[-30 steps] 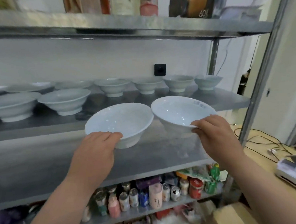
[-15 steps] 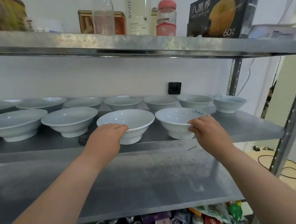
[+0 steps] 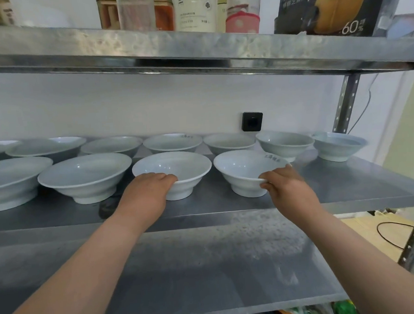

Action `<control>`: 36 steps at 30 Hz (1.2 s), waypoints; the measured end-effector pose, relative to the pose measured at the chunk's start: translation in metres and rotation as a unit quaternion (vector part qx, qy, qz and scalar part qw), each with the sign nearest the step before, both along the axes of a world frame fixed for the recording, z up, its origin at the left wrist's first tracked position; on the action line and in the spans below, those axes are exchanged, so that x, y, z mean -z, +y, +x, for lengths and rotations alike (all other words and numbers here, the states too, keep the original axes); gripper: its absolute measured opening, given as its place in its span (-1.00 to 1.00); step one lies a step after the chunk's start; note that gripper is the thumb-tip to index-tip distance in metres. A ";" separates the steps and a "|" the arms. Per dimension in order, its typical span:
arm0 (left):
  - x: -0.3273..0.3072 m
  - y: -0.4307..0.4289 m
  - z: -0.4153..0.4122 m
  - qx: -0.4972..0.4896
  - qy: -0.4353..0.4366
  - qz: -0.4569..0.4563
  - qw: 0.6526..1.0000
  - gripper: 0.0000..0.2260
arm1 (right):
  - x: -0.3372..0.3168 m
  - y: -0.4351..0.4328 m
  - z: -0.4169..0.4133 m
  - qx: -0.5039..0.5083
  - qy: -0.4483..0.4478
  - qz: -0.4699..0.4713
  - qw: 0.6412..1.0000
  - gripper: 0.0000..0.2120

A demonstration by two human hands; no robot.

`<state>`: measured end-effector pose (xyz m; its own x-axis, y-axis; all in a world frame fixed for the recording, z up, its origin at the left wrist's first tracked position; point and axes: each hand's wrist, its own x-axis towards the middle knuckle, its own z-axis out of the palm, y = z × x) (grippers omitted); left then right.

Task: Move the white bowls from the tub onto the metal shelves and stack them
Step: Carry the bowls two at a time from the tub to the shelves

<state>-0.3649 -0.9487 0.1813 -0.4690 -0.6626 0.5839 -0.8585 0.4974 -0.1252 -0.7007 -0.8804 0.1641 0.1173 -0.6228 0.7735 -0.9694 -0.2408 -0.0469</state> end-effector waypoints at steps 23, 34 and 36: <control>0.004 -0.004 0.004 -0.005 -0.010 -0.013 1.000 -0.83 | 0.005 -0.018 0.013 0.027 0.017 0.011 0.999 -0.80; 0.020 0.017 0.007 0.034 -0.029 -0.025 0.999 -0.44 | 0.008 0.008 0.027 0.067 0.066 0.100 0.991 -0.39; 0.016 0.027 0.004 0.026 -0.020 -0.009 0.999 -0.44 | 0.002 0.018 0.034 0.067 0.060 0.124 0.988 -0.37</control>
